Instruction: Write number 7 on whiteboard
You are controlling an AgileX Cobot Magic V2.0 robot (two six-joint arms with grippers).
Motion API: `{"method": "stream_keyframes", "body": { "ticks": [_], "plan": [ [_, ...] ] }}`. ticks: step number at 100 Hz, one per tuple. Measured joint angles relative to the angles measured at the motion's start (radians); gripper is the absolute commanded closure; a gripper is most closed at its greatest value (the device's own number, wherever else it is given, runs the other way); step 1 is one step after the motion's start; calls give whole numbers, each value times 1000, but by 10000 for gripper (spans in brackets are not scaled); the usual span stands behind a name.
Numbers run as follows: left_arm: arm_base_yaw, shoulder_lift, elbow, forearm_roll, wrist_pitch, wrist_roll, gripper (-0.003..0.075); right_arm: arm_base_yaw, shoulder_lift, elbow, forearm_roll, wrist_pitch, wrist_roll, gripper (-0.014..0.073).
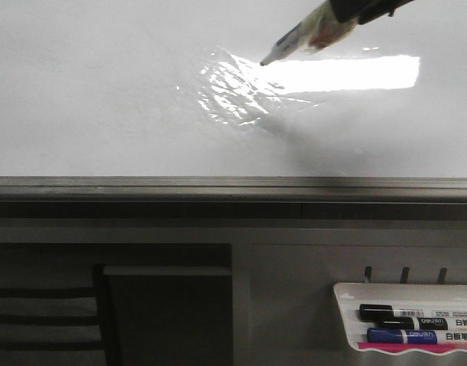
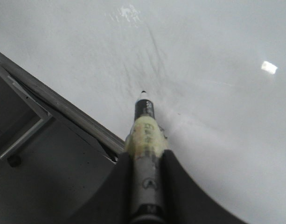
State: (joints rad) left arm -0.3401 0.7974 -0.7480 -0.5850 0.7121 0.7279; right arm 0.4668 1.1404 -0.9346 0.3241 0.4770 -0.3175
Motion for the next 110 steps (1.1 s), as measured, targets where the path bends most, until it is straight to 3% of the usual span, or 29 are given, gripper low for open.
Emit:
{"method": "stream_keyframes", "body": {
  "ticks": [20, 42, 71, 110],
  "plan": [
    [0, 22, 1, 0, -2, 0, 356, 35, 117, -60, -2, -36, 0, 636],
    [0, 22, 1, -2, -2, 0, 356, 6, 158, -61, -2, -68, 0, 636],
    [0, 22, 1, -4, -2, -1, 356, -113, 120, -66, 28, 27, 0, 636],
    [0, 22, 1, -4, -2, -1, 356, -83, 126, -55, 19, 54, 0, 636]
  ]
}}
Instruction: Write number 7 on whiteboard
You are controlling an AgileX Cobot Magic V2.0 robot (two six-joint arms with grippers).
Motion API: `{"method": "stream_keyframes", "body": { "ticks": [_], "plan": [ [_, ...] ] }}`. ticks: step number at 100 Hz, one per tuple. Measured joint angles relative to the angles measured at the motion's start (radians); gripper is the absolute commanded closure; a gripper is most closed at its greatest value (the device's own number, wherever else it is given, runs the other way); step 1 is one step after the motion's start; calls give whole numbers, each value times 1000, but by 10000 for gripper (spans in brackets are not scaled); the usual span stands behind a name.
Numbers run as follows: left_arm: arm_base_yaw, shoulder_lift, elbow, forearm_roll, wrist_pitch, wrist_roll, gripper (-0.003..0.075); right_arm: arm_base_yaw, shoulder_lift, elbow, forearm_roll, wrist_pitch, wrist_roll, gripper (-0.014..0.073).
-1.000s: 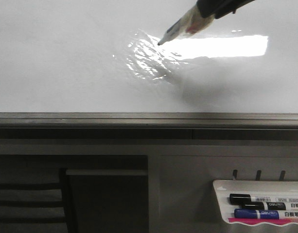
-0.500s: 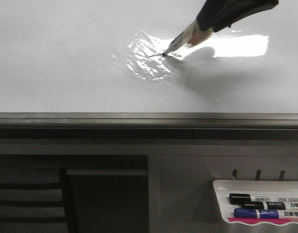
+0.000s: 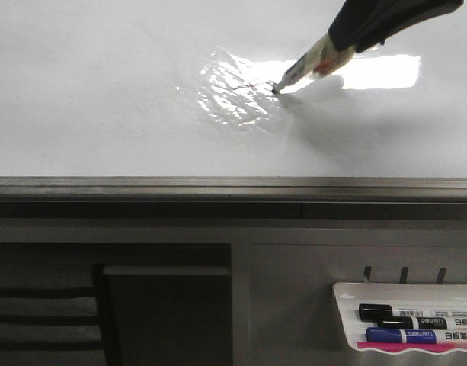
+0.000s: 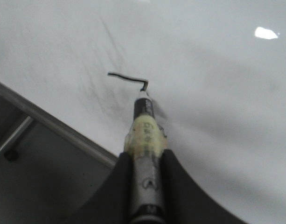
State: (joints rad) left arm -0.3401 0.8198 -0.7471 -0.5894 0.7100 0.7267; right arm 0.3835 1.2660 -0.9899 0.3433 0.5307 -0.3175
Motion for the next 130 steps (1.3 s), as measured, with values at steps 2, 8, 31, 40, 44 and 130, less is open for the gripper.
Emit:
{"method": "stream_keyframes", "body": {
  "ticks": [2, 8, 31, 40, 44, 130],
  "plan": [
    [0, 0, 0, 0, 0, 0, 356, 10, 3, 4, -1, 3, 0, 636],
    [0, 0, 0, 0, 0, 0, 356, 41, 19, 22, -2, 13, 0, 636],
    [0, 0, 0, 0, 0, 0, 356, 101, 27, 41, -21, 13, 0, 636],
    [0, 0, 0, 0, 2, 0, 356, 122, -6, 43, -26, 2, 0, 636],
    [0, 0, 0, 0, 8, 0, 356, 132, -24, 43, -28, 0, 0, 636],
    [-407, 389, -184, -12, -77, 406, 356, 250, -220, 43, -32, 189, -552, 636]
  ]
}}
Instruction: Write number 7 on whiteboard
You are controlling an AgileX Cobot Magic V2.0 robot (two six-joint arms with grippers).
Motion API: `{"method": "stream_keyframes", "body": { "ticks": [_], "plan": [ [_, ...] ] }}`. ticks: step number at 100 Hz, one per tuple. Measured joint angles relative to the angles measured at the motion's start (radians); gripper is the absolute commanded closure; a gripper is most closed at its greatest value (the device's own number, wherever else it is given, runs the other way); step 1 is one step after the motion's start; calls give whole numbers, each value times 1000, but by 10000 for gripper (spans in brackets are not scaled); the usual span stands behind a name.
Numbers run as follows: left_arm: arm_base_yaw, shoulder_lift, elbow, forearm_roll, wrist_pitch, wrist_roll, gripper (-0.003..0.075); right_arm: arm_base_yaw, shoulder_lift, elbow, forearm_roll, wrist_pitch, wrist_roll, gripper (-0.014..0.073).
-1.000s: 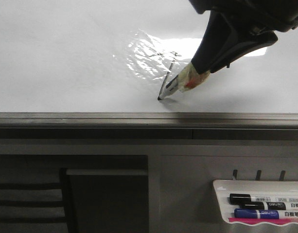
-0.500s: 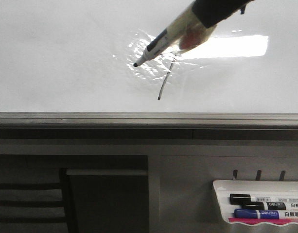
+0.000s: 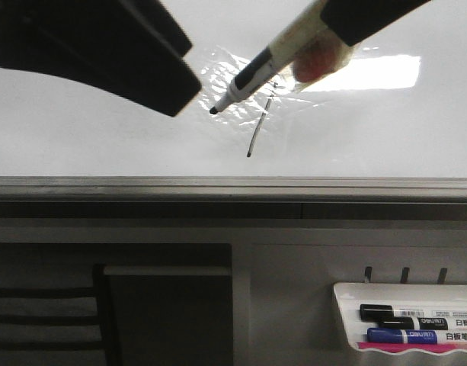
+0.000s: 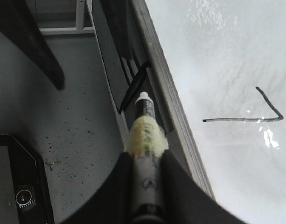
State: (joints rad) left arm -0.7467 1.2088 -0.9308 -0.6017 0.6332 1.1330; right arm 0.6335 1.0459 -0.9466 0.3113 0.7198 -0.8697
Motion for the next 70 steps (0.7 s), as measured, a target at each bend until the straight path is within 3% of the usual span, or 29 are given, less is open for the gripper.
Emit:
{"method": "stream_keyframes", "body": {
  "ticks": [20, 48, 57, 70],
  "plan": [
    [-81, 90, -6, -6, -180, 29, 356, 0, 0, 0, 0, 10, -22, 636],
    [-123, 142, -24, -12, -239, 40, 359, 0, 0, 0, 0, 25, -44, 636],
    [-123, 153, -24, -12, -246, 40, 409, 0, 0, 0, 0, 25, -45, 636],
    [-123, 158, -24, -12, -252, 42, 543, 0, 0, 0, 0, 29, -45, 636]
  ]
}}
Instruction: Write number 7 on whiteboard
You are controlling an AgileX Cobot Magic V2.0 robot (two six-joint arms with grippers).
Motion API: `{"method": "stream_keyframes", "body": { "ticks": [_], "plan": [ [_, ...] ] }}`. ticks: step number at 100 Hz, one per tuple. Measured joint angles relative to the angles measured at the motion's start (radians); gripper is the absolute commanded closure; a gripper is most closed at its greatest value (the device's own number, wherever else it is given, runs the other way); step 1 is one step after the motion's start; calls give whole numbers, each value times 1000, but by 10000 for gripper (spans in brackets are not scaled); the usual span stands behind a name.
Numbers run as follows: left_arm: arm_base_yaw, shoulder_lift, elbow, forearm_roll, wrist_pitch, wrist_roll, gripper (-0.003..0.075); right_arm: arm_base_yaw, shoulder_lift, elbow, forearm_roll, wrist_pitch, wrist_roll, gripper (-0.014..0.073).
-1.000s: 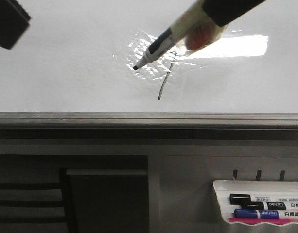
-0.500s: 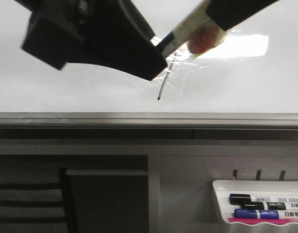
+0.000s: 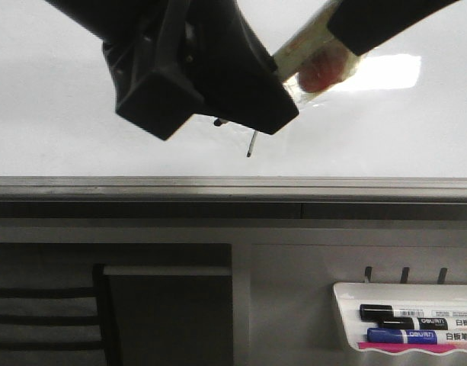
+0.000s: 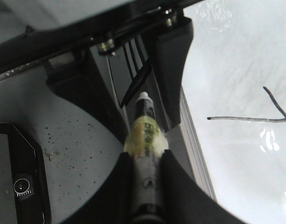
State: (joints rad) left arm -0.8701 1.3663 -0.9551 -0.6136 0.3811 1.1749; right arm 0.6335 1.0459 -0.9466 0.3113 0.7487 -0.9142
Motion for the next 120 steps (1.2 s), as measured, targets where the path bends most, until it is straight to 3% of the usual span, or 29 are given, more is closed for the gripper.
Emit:
{"method": "stream_keyframes", "body": {
  "ticks": [19, 39, 46, 61, 68, 93, 107, 120],
  "plan": [
    [0, 0, 0, 0, -4, 2, 669, 0, 0, 0, 0, 2, -2, 636],
    [-3, 2, 0, 15, 8, 29, 741, 0, 0, 0, 0, 13, -2, 630],
    [-5, 2, 0, 20, 9, 34, 741, 0, 0, 0, 0, 16, -2, 566],
    [-5, 2, 0, 0, 11, 34, 741, 0, 0, 0, 0, 16, 14, 310],
    [-5, 2, 0, -18, 11, 20, 741, 0, 0, 0, 0, 16, 30, 267],
    [35, -29, 0, -33, 20, -72, 741, -10, -63, 0, -14, 24, 49, 270],
    [144, -86, 0, -21, 40, -189, 741, -73, -142, 0, -12, 50, 92, 270],
    [270, -150, 0, 83, 121, -341, 741, -159, -209, 0, -12, 68, 119, 270]
  ]
}}
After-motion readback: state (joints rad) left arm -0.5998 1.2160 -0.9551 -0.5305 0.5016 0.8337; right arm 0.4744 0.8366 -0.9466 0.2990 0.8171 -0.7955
